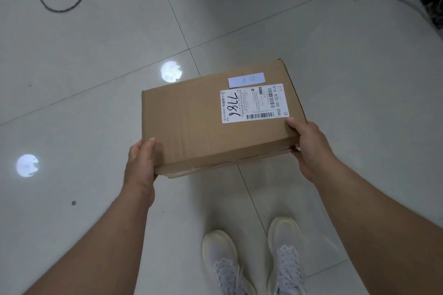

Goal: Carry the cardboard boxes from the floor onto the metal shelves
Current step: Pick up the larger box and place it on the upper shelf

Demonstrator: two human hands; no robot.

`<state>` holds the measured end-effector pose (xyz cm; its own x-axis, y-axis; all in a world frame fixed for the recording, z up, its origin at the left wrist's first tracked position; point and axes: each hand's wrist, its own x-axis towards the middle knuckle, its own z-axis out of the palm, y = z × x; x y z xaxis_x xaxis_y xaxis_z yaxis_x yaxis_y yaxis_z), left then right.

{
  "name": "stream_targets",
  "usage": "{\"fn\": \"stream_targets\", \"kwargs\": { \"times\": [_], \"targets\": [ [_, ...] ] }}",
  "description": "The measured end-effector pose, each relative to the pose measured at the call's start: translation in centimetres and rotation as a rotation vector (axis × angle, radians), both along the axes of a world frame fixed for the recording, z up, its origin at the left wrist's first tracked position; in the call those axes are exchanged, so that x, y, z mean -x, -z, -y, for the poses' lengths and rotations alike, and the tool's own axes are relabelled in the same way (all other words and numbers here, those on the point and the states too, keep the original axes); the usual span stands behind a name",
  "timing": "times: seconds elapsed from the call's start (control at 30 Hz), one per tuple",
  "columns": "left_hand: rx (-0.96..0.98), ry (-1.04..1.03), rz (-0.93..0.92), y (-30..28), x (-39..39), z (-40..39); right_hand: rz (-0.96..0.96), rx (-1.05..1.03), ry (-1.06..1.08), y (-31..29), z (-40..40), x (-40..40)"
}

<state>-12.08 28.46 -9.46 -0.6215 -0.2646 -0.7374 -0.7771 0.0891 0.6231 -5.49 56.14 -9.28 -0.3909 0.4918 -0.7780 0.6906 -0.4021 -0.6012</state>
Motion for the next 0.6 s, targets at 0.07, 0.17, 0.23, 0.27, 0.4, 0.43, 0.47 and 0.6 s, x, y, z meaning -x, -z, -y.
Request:
{"fn": "stream_targets", "kwargs": {
  "times": [0.07, 0.17, 0.23, 0.27, 0.4, 0.43, 0.47, 0.6],
  "targets": [
    [0.012, 0.0, -0.004, 1.4, -0.8, 0.2, -0.032, 0.03, 0.022, 1.1, 0.1, -0.6],
    [0.039, 0.008, -0.009, 3.9, -2.0, 0.6, -0.06, 0.042, 0.028, 3.2, 0.5, -1.2],
    [0.043, -0.013, 0.013, 5.5, -2.7, 0.6, -0.05, 0.023, 0.021, 4.9, 0.8, -1.5],
    [0.044, -0.029, 0.027, 6.1, -3.0, 0.6, -0.044, 0.013, 0.018, 5.7, 0.9, -1.6],
    [0.138, -0.057, 0.06, 7.6, -4.2, 0.7, -0.019, -0.05, 0.006, 7.7, 1.9, -1.8],
    [0.199, -0.045, 0.063, 7.6, -4.4, 0.6, 0.01, -0.07, 0.033, 7.7, 2.2, -1.7],
    [0.269, -0.031, 0.067, 7.5, -4.4, 0.4, 0.068, -0.085, 0.084, 7.5, 2.6, -1.6],
    [0.361, 0.008, 0.118, 6.9, -4.5, -0.7, 0.197, 0.115, 0.172, 6.5, 5.0, -1.6]
  ]
}}
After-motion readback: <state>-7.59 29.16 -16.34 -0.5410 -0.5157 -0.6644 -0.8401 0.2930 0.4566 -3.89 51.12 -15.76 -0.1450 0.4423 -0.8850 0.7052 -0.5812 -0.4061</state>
